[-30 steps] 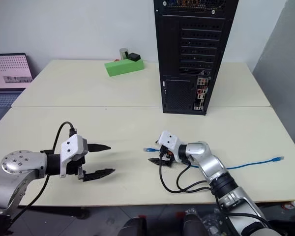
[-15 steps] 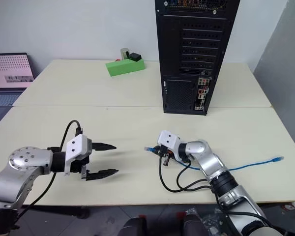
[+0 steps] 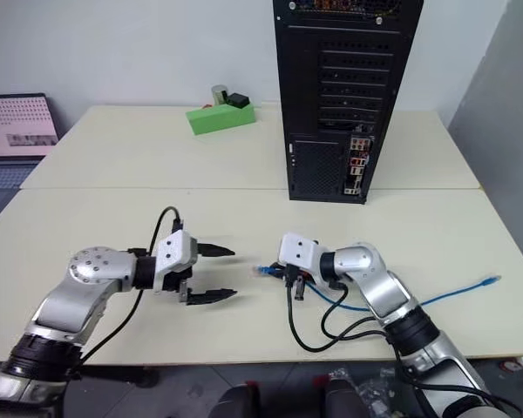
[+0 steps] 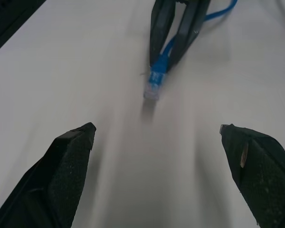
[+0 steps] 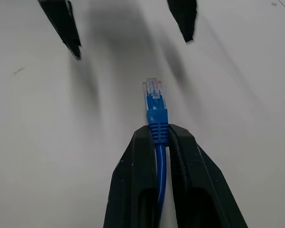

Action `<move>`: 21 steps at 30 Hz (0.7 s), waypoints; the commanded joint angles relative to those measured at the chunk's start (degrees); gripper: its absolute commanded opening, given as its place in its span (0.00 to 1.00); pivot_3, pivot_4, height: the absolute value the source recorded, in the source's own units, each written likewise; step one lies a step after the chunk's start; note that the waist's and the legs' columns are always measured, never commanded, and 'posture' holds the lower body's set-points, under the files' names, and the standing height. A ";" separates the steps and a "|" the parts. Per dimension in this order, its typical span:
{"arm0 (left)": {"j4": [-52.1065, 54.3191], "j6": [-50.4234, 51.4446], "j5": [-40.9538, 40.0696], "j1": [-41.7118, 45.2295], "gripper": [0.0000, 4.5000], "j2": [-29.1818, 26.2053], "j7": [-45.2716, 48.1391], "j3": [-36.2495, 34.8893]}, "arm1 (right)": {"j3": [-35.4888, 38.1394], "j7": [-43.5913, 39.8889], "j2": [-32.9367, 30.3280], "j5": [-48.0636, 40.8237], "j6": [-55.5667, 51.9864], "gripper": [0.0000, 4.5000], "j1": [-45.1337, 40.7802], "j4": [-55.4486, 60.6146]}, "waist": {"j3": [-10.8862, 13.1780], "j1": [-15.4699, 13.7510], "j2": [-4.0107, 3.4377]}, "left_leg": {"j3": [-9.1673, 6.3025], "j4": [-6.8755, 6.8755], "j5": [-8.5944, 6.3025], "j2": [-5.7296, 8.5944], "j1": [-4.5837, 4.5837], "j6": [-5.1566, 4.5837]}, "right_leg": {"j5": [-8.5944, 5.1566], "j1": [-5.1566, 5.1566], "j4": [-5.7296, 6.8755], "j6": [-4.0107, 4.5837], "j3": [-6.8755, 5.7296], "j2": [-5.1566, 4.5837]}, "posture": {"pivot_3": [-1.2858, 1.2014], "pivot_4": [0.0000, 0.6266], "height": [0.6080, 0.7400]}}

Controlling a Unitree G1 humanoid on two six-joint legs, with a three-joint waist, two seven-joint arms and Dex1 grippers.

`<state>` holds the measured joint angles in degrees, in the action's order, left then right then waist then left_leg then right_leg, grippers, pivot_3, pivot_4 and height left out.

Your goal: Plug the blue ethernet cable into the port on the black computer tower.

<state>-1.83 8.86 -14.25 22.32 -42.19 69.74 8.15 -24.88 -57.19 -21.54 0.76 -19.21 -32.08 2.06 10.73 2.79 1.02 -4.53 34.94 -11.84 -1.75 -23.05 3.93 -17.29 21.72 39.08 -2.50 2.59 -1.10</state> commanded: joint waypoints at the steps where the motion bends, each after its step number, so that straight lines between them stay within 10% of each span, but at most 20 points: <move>1: -1.28 -2.10 0.03 2.24 1.00 0.76 1.86 0.50 | -0.23 -0.79 -0.60 -0.84 -0.44 0.02 0.21 4.12 | 0.00 0.08 0.00 | 0.00 0.00 0.00 0.00 0.00 0.00 | 0.00 0.00 0.00 0.00 0.01 0.00 | 0.52 0.24 1.00; 21: -8.16 -8.22 3.44 6.23 0.09 5.56 4.17 3.23 | -0.52 -0.38 -1.39 -0.85 -3.08 0.02 0.29 7.23 | 0.00 0.13 0.00 | -0.03 0.00 0.00 -0.01 0.01 0.00 | 0.00 0.00 0.01 0.00 -0.01 0.01 | 0.52 0.24 1.00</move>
<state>-10.04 1.69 -11.16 27.52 -36.68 74.45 11.97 -25.36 -57.18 -23.25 0.94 -22.45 -31.49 6.70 10.73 2.91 1.03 -4.56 34.94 -11.83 -1.76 -23.05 3.93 -17.29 21.72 39.09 -2.50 2.58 -1.09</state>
